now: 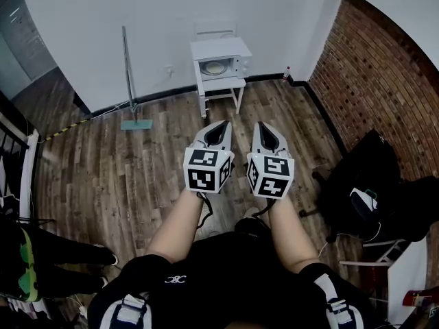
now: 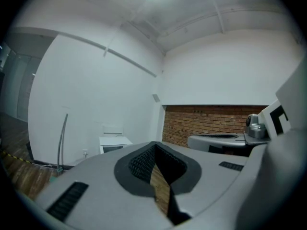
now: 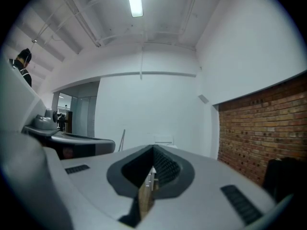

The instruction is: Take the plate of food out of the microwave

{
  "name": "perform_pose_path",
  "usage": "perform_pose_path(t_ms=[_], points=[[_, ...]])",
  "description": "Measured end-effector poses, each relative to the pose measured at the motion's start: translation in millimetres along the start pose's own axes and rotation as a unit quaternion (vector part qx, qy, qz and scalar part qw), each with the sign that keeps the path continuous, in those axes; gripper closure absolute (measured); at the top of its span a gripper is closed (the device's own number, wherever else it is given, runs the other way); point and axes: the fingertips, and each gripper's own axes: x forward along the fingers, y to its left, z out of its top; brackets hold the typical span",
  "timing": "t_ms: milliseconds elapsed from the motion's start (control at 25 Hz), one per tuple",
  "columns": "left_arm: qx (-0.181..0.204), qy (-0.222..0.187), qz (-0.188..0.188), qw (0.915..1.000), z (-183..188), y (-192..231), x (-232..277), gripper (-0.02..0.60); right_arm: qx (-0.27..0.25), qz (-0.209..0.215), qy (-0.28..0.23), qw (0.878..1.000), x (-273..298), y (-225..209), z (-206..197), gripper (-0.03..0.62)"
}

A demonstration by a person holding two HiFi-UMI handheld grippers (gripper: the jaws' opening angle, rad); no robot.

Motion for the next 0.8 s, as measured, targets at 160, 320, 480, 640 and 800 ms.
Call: perform_pose_path(t_ms=[160, 320, 480, 640, 800], points=[[-0.014, 0.004, -0.008, 0.9999, -1, 7, 10, 0.591, 0.003, 0.001, 0.001, 1.0, 14, 0, -2, 0.588], [0.003, 0.006, 0.001, 1.0, 1, 19, 28, 0.591, 0.006, 0.004, 0.003, 1.0, 38, -2, -5, 0.588], [0.013, 0.01, 0.014, 0.9998, 6, 39, 54, 0.591, 0.009, 0.012, -0.003, 1.0, 73, -8, 0, 0.588], [0.015, 0.007, 0.028, 0.9995, 17, 57, 88, 0.591, 0.003, 0.023, -0.01, 1.0, 113, -21, 9, 0.588], [0.013, 0.009, 0.037, 0.9992, 23, 67, 126, 0.591, -0.001, 0.038, -0.014, 0.999, 146, -37, 17, 0.588]])
